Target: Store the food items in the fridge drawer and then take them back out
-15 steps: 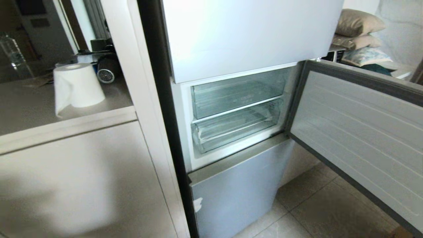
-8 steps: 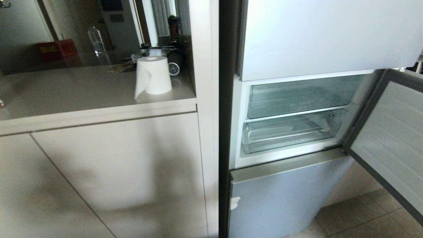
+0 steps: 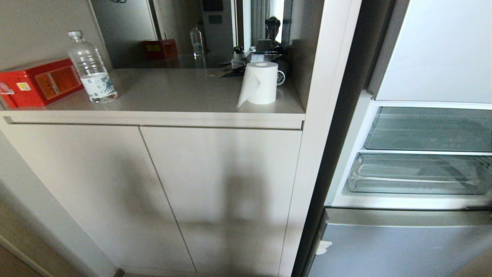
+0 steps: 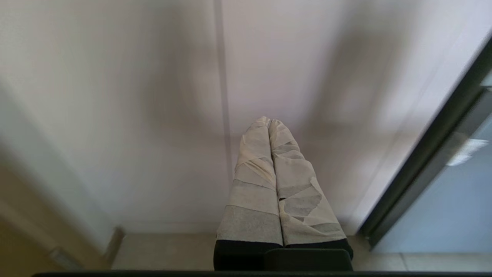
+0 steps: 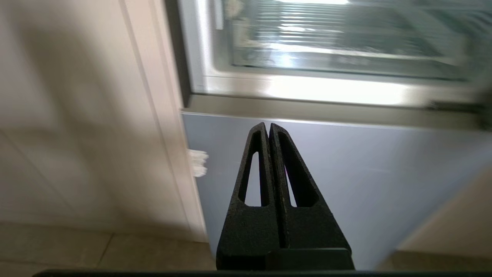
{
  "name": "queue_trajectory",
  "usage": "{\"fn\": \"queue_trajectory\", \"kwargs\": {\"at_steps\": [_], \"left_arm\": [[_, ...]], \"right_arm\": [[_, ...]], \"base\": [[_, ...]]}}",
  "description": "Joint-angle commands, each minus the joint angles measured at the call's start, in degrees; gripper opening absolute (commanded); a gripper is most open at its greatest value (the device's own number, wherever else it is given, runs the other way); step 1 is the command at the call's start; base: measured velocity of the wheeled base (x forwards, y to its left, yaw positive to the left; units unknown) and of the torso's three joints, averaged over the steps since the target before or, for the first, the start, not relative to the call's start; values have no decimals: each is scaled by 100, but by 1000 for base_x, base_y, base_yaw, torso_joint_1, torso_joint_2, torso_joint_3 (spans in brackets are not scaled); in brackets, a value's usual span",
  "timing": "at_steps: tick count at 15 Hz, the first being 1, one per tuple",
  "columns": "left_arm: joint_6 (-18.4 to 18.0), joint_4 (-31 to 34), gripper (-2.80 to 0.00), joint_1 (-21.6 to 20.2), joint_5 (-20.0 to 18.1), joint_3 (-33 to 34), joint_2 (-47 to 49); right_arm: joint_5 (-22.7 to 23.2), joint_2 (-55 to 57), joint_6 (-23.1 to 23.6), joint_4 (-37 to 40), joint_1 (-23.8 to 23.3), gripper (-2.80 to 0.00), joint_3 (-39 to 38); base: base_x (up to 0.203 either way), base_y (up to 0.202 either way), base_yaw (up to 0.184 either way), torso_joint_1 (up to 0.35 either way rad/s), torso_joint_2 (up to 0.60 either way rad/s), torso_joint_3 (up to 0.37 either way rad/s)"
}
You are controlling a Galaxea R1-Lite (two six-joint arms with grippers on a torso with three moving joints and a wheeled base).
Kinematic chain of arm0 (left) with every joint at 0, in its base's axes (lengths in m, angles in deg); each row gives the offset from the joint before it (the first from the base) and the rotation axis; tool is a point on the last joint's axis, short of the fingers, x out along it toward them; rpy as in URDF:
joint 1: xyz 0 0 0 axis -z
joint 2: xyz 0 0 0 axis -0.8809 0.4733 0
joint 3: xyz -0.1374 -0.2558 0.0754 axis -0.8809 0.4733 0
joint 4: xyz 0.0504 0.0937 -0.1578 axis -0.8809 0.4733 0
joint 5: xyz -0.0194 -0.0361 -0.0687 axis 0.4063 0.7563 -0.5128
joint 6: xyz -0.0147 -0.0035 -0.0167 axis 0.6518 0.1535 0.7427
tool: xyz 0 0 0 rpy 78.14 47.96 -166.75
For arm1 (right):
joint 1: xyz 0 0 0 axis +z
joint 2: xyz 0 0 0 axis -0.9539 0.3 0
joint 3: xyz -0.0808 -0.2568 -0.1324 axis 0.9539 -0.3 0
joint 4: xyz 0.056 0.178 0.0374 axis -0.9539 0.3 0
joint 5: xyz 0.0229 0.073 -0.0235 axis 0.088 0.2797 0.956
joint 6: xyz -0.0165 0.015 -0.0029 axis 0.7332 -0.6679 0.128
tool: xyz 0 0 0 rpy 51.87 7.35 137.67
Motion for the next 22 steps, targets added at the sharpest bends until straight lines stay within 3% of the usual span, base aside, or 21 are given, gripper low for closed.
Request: {"fn": "queue_trajectory", "kwargs": {"at_steps": [1,6,9,12,15,18,20,21,22], "left_arm": [[-1,-2,-280,2,2,0,6],[-1,-2,-280,2,2,0,6],[-1,-2,-280,2,2,0,6],[-1,-2,-280,2,2,0,6],[-1,-2,-280,2,2,0,6],[2,-2,-280,2,2,0,6],[-1,-2,-280,2,2,0,6],[8,-2,-280,2,2,0,6],[6,-2,-280,2,2,0,6]], "right_arm": [[4,0,4,-4,2,-280,0],[46,0,115,-40,2,-280,22],[369,460,356,25,3,-280,624],[795,2389,234,165,17,-280,1175],[1348,4775,65,-282,36,-280,1626],[1735,7055,-65,-1387,50,-280,1902],[1880,8377,-130,-2567,52,-280,1958],[1922,8907,-148,-3244,53,0,1959],[1946,9396,-172,-4103,54,0,1935]], "base": [[4,-2,100,2,-2,-2],[0,0,0,0,0,0],[0,0,0,0,0,0],[0,0,0,0,0,0],[0,0,0,0,0,0],[0,0,0,0,0,0],[0,0,0,0,0,0],[0,0,0,0,0,0],[0,0,0,0,0,0]]}}
